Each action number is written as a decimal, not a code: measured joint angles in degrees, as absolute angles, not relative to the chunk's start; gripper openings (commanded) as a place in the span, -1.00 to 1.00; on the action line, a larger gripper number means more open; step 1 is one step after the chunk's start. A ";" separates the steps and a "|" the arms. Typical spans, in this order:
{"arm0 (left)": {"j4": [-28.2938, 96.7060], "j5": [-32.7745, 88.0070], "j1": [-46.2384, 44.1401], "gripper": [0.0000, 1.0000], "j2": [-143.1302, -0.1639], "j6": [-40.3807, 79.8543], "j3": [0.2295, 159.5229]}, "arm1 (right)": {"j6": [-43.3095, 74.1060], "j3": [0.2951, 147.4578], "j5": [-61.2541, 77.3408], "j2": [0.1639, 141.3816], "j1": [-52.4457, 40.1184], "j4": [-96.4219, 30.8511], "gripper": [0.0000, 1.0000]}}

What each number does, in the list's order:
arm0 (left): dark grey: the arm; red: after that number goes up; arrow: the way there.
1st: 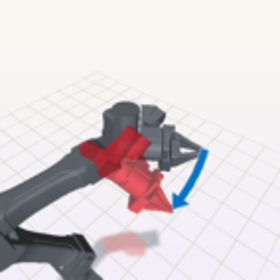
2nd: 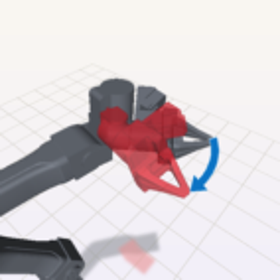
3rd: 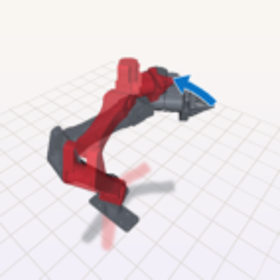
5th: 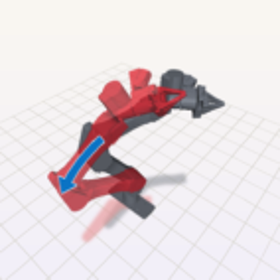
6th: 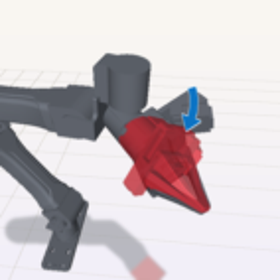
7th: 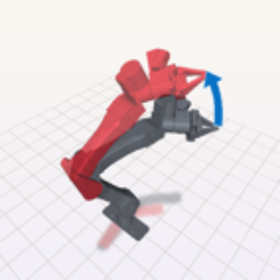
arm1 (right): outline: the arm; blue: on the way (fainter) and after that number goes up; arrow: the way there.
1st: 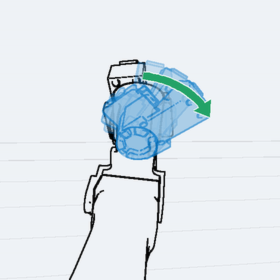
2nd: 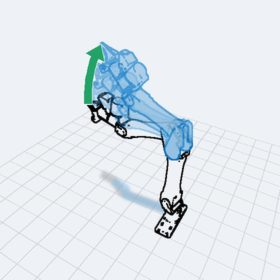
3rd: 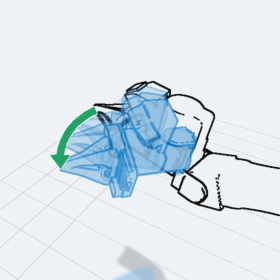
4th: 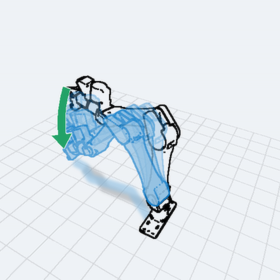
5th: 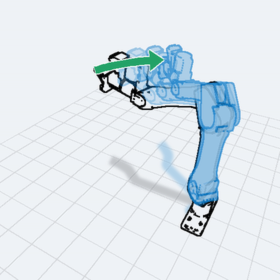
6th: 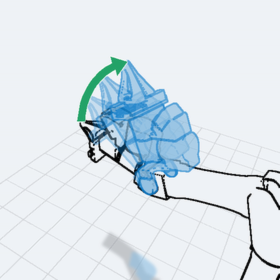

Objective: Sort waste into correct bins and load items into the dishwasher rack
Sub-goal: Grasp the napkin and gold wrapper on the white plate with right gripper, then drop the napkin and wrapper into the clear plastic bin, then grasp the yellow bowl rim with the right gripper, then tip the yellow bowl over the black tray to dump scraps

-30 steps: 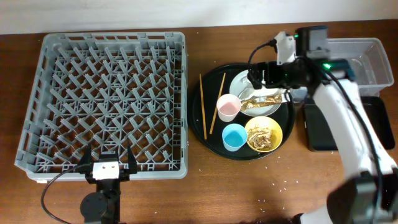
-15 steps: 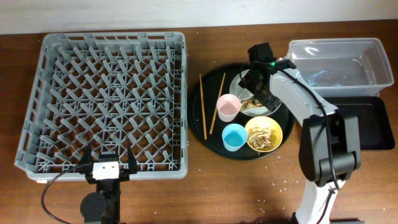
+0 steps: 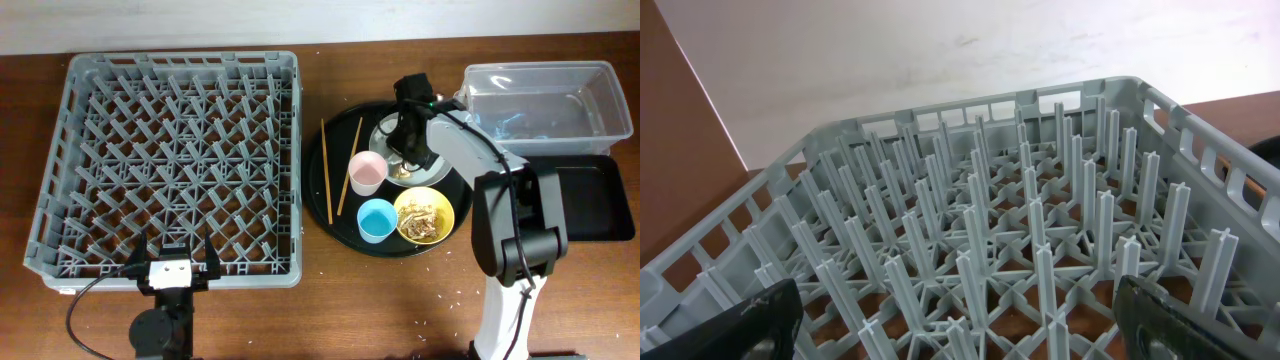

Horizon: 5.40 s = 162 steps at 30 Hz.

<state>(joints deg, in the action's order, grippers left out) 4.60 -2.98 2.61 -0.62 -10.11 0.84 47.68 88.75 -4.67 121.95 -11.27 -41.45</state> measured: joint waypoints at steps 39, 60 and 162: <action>4.62 -2.98 2.61 0.99 -0.62 -10.09 0.84 | 17.50 104.03 7.07 111.48 -6.15 -48.90 0.87; 4.62 -2.98 2.61 0.99 -0.64 -10.09 0.84 | -0.58 104.05 -3.64 131.96 -9.21 -46.22 -0.92; 4.60 -2.98 2.61 0.99 -0.73 -10.09 0.84 | -10.48 96.29 33.69 104.05 16.86 -75.50 -0.92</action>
<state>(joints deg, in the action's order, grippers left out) 4.60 -2.98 2.61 -0.73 -10.09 0.84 -10.48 96.29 33.69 104.05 16.86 -75.50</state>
